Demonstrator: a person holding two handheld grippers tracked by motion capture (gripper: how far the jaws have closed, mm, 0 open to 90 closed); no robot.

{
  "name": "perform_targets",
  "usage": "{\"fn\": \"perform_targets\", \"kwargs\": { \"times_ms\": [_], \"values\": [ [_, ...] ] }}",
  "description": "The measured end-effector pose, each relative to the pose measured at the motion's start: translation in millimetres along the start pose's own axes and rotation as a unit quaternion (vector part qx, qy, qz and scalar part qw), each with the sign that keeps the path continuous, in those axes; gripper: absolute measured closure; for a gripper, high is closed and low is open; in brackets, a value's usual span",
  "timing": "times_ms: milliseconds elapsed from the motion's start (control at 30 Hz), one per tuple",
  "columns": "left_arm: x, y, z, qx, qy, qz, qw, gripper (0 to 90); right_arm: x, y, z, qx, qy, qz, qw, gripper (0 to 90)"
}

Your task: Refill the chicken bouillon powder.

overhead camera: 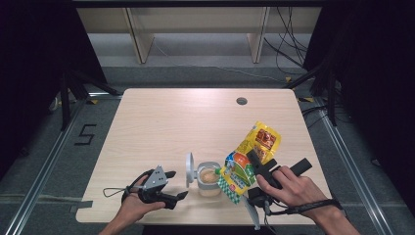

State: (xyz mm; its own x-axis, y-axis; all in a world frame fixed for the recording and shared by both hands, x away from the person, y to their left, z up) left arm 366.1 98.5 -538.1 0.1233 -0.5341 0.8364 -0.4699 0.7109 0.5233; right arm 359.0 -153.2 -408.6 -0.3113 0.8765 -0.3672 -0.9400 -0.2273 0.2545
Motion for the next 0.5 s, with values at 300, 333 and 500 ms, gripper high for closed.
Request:
{"fn": "perform_targets", "kwargs": {
  "times_ms": [300,333,500],
  "values": [
    [-0.9,-0.3,-0.1,0.0,-0.003,-0.003,1.0,18.6,-0.2,-0.4,0.0,0.004,0.002,-0.001,1.0,69.8],
    [-1.3,-0.4,1.1,-0.001,0.007,-0.003,1.0,18.6,-0.3,-0.4,0.5,0.0,0.003,-0.001,1.0,69.9],
    [-0.6,-0.6,0.8,0.0,0.006,-0.001,1.0,18.6,-0.3,-0.4,0.6,-0.001,0.004,-0.001,1.0,69.9]
  ]
}}
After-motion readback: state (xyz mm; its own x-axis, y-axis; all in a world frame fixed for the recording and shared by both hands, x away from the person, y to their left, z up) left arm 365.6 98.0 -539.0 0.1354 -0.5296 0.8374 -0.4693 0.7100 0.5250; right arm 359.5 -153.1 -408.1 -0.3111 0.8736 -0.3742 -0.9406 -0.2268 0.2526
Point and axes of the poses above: each handheld gripper's, and its own axes: y roughly backward along the jaws, x roughly out of its top, z roughly to its right, the point moved 8 cm from there along -y, roughly forward along the jaws, and after that the axes turned 12 degrees about -y, right-handed, at the moved point
